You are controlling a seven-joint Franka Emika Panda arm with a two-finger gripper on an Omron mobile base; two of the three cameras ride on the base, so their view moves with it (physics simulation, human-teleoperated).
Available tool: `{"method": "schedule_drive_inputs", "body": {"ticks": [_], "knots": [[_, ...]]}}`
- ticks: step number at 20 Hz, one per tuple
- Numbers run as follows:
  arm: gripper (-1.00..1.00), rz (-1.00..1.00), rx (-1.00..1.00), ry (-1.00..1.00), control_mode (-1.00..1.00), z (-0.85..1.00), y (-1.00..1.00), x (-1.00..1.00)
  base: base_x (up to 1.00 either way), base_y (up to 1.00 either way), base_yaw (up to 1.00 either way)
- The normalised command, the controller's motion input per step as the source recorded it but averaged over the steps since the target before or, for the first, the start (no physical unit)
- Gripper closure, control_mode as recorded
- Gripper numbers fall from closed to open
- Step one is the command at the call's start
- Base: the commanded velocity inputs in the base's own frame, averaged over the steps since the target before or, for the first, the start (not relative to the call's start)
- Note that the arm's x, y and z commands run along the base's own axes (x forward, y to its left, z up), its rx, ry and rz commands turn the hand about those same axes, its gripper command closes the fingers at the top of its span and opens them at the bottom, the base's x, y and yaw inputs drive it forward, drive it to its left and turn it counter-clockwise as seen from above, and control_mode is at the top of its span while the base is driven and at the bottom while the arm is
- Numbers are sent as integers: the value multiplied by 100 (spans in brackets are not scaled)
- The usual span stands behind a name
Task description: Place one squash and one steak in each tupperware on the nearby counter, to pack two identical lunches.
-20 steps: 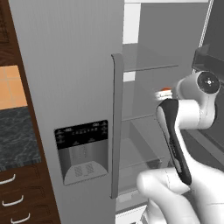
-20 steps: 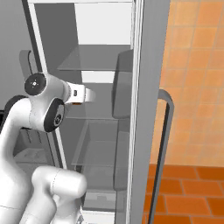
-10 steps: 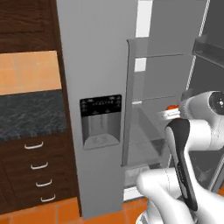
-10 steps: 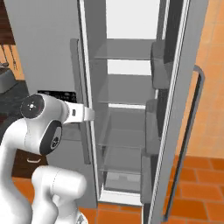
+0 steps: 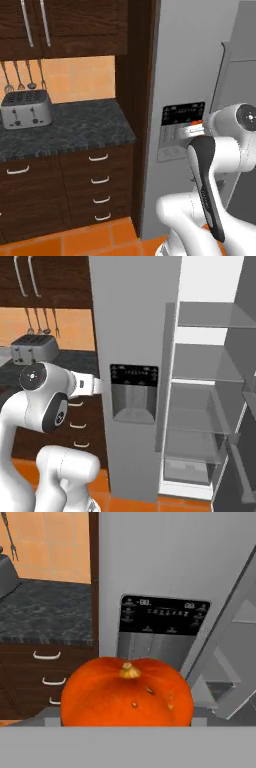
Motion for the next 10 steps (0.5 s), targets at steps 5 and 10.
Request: {"method": "schedule_drive_inputs", "body": {"ticks": [5, 10], "knots": [[100, 0, 0, 0, 100, 0, 0, 0, 43, 100, 18], [100, 0, 0, 0, 100, 0, 0, 0, 59, 100, 5]]}}
